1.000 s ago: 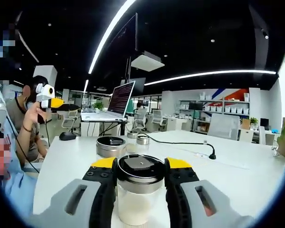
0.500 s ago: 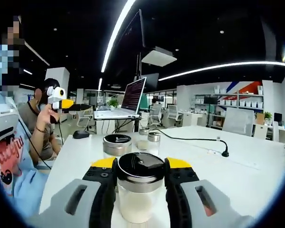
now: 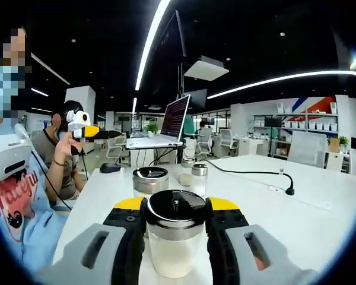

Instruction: Rotate the seasoning bottle until the label or dispensing opening points toward the visible target arrow and the bottle remains upright within the marked orientation range

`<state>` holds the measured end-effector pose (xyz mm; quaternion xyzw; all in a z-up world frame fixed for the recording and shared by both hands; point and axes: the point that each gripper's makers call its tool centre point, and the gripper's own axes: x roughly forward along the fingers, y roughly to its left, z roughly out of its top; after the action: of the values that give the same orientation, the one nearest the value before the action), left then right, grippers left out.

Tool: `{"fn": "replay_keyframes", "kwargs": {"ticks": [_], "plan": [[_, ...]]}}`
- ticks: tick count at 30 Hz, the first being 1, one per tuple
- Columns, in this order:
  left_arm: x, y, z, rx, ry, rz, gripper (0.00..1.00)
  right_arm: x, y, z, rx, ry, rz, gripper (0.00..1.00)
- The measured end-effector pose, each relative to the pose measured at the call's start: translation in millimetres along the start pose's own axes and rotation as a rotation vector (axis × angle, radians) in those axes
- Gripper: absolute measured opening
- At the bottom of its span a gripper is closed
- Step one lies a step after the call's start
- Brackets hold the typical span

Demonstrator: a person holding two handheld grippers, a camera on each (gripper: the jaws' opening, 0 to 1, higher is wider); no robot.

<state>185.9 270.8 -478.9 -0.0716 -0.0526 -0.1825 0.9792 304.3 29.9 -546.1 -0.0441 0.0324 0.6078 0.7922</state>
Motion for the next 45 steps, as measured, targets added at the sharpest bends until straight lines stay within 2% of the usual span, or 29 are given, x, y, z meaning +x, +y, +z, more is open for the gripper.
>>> {"fn": "replay_keyframes", "kwargs": {"ticks": [8,10,12,14,16,20,23,25,27,30,33,35,39,42,45], "plan": [[0,0.2,0.1,0.003,0.002,-0.001,0.73,0,1,1.8,-0.025,0.011,0.013,0.40],[-1,1.6,0.3,0.004,0.004,0.002,0.73,-1,-5,17.9,0.033,-0.070,-0.019,0.48],[-1,2.9,1.0,0.003,0.003,0.006,0.73,-5,-4,29.4,0.093,-0.126,-0.009,0.56],[-1,3.7,1.0,0.002,0.003,0.007,0.73,-8,-2,32.9,0.129,-0.135,-0.014,0.53],[-1,3.4,-0.4,0.001,0.007,0.004,0.73,-11,-7,35.0,0.161,-0.142,-0.068,0.50],[0,2.1,-2.0,0.001,0.011,0.004,0.73,-13,0,33.9,0.167,-0.125,-0.099,0.50],[0,0.7,-1.2,0.004,0.010,-0.002,0.73,-12,6,34.8,0.164,-0.138,-0.125,0.50],[-1,0.5,-0.7,0.005,0.009,-0.002,0.73,-13,4,36.0,0.150,-0.152,-0.194,0.50],[-1,0.6,-0.8,0.006,0.009,-0.001,0.73,-15,-2,36.7,0.125,-0.182,-0.304,0.50],[-1,2.9,-0.8,0.001,0.009,0.004,0.73,-14,-2,30.2,0.132,-0.186,-0.405,0.50],[-4,4.9,2.4,0.007,0.001,0.010,0.73,-12,1,25.3,0.135,-0.180,-0.473,0.50],[-4,5.8,3.6,0.005,-0.005,0.014,0.72,-11,4,23.6,0.094,-0.157,-0.504,0.50],[-4,5.6,2.5,0.005,-0.003,0.016,0.72,-20,-1,28.1,0.099,-0.230,-0.620,0.50],[-4,4.3,0.7,0.006,0.002,0.011,0.72,-16,-2,17.3,0.061,-0.158,-0.672,0.51],[-2,2.7,-2.4,0.006,0.013,0.001,0.72,-12,-2,12.3,0.063,-0.150,-0.677,0.53]]}}
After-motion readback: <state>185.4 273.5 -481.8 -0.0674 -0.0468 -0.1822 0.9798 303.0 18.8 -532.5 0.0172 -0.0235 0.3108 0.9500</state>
